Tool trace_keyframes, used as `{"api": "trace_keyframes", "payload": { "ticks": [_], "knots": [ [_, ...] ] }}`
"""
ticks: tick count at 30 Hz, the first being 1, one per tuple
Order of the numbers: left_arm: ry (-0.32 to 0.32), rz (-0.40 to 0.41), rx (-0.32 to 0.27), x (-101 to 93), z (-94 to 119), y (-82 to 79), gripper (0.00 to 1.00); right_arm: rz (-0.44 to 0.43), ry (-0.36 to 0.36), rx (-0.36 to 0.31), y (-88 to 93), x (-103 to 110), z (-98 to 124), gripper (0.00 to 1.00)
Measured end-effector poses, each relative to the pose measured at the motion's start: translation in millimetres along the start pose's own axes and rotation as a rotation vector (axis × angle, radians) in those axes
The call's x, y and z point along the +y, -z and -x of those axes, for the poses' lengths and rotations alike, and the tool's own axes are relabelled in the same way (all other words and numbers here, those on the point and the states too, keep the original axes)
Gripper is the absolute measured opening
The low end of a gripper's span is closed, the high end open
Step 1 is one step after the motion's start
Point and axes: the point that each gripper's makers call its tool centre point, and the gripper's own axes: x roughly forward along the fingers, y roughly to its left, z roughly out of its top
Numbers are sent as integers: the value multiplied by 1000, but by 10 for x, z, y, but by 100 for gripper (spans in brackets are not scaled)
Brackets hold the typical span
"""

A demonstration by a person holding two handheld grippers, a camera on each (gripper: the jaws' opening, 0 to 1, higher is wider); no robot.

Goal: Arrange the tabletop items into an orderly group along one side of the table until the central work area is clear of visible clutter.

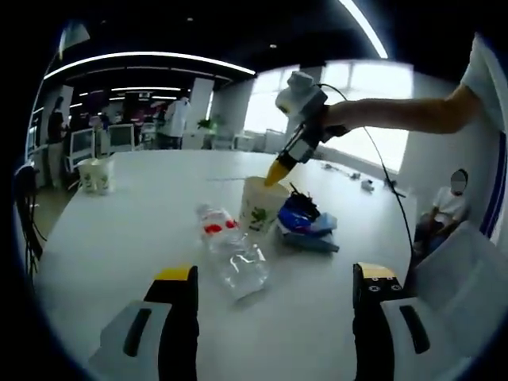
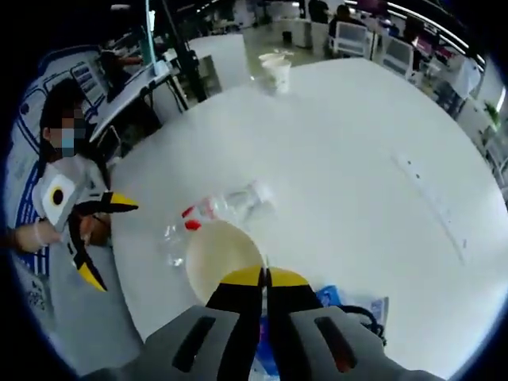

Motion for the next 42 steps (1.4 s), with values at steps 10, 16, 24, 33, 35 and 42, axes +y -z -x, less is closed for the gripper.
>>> {"api": "trace_keyframes", "payload": {
  "ticks": [10, 16, 24, 33, 35, 42],
  "knots": [
    [-1, 6, -6, 1, -8, -19, 76, -56, -5, 27, -43, -73, -64, 0],
    [0, 10, -9, -7, -5, -16, 76, -55, -4, 39, -10, -79, -88, 0],
    [-4, 18, -9, 7, 6, -8, 76, -75, -10, 63, 32, -108, -130, 0],
    [2, 19, -10, -10, -2, -5, 76, -99, -3, 70, 45, -141, -141, 0],
    [3, 20, -10, -12, -3, -5, 76, -104, -1, 75, 50, -145, -138, 0],
    [6, 23, -5, -13, -9, 6, 77, -93, 2, 70, 46, -147, -129, 0]
  ]
}}
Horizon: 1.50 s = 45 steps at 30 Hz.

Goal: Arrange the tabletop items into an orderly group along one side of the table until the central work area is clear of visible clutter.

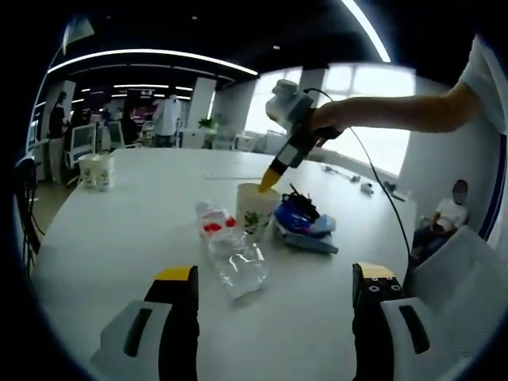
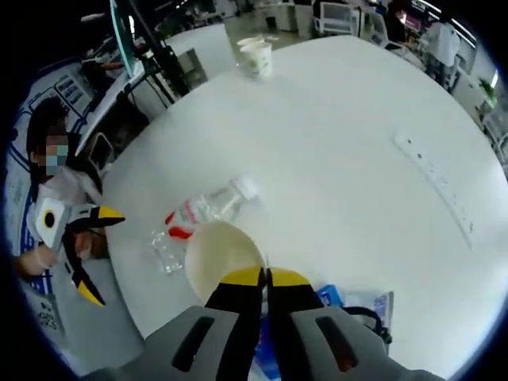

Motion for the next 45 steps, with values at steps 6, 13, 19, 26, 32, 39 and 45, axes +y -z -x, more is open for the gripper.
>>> {"api": "trace_keyframes", "payload": {
  "ticks": [6, 13, 19, 26, 32, 39, 45],
  "knots": [
    [-2, 1, 1, 8, 3, 4, 77, 9, -10, 5, 11, 23, 6, 1],
    [-5, 6, 0, 20, 7, 6, 77, 15, -18, -9, -35, 41, 26, 6],
    [-7, 10, -4, 30, 13, 1, 77, 29, -15, -15, -61, 20, 45, 9],
    [-8, 19, -10, 37, 14, -5, 77, 29, -16, -40, -85, 1, 112, 17],
    [-4, 24, -12, 27, 9, -10, 77, 56, -16, -82, -98, 36, 186, 28],
    [-8, 27, -13, 37, 18, -23, 77, 52, -26, -145, -69, 97, 219, 40],
    [-5, 24, -7, 12, 27, -21, 77, 56, -4, -166, 19, 117, 223, 53]
  ]
}}
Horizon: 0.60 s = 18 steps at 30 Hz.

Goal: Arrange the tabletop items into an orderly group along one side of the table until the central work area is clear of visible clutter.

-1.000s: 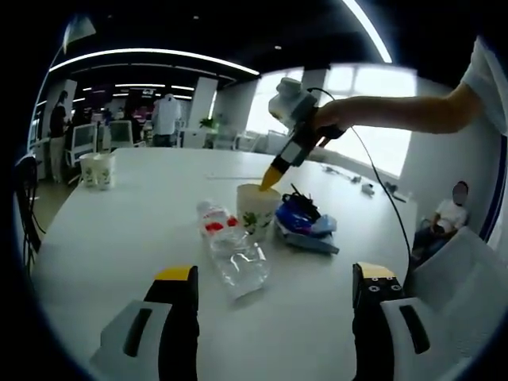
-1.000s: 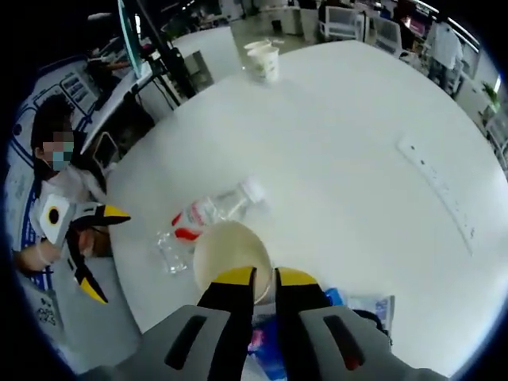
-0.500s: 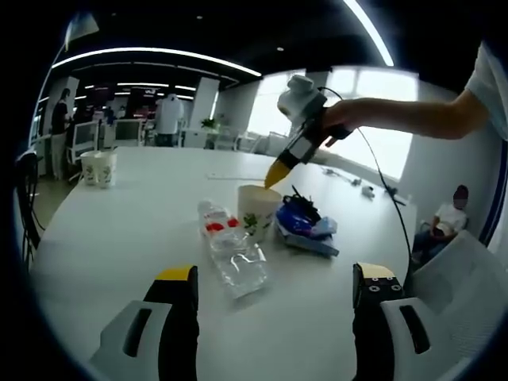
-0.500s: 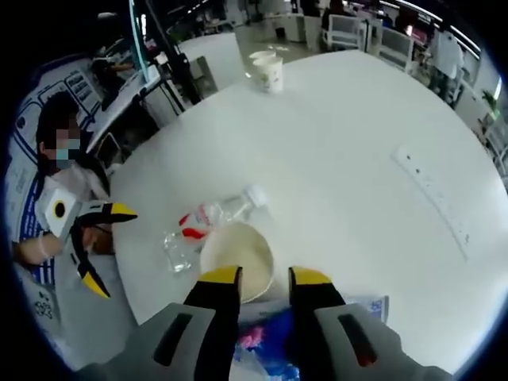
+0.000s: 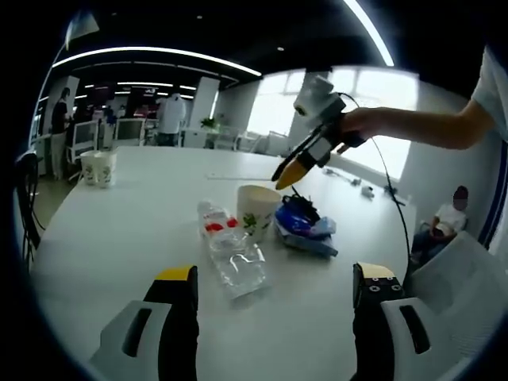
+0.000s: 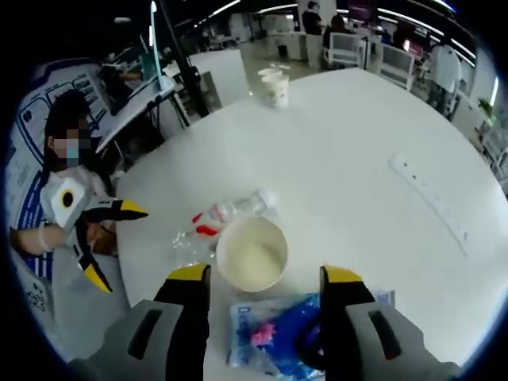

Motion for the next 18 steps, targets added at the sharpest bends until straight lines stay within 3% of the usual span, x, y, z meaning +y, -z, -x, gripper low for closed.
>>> {"api": "trace_keyframes", "payload": {
  "ticks": [3, 15, 18],
  "knots": [
    [-1, 1, -5, -3, 4, -15, 77, -11, -1, -30, 13, 43, 34, 58],
    [-10, 7, -10, 5, 13, -48, 77, -16, 64, -164, 81, 96, 114, 93],
    [-10, 4, -9, -3, 10, -59, 77, -35, 83, -182, 140, 91, 137, 96]
  ]
}}
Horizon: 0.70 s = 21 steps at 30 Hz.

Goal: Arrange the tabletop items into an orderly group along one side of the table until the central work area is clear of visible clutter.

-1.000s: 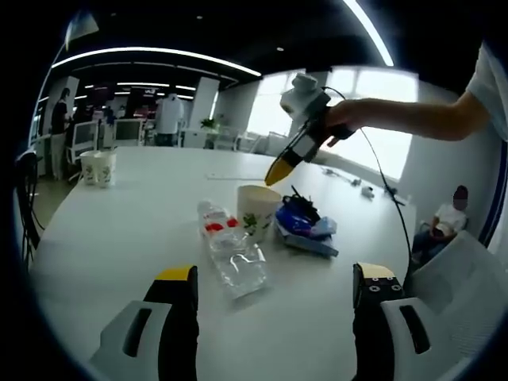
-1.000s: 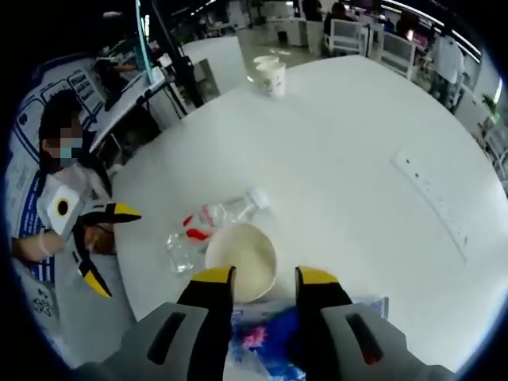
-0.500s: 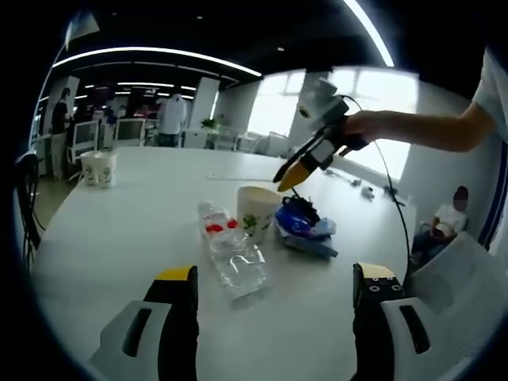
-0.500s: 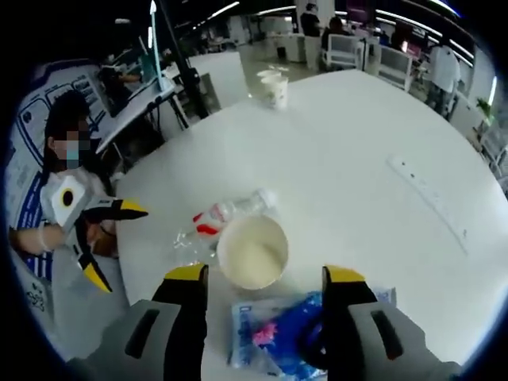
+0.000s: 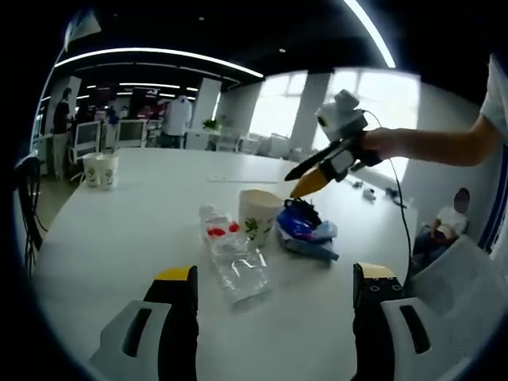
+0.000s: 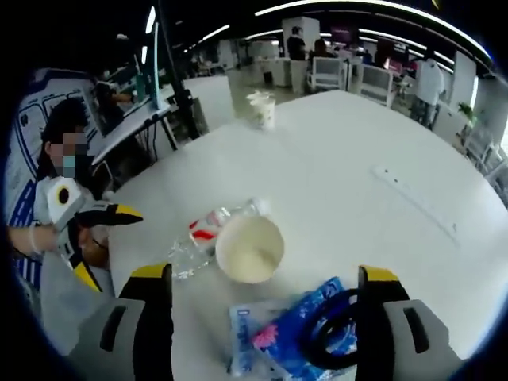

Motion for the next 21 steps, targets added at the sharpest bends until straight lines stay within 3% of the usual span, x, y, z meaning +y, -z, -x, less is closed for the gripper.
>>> {"api": "trace_keyframes", "payload": {
  "ticks": [21],
  "knots": [
    [-29, -5, -10, -15, -12, -120, 82, -57, 17, -28, 292, 181, 167, 99]
  ]
}}
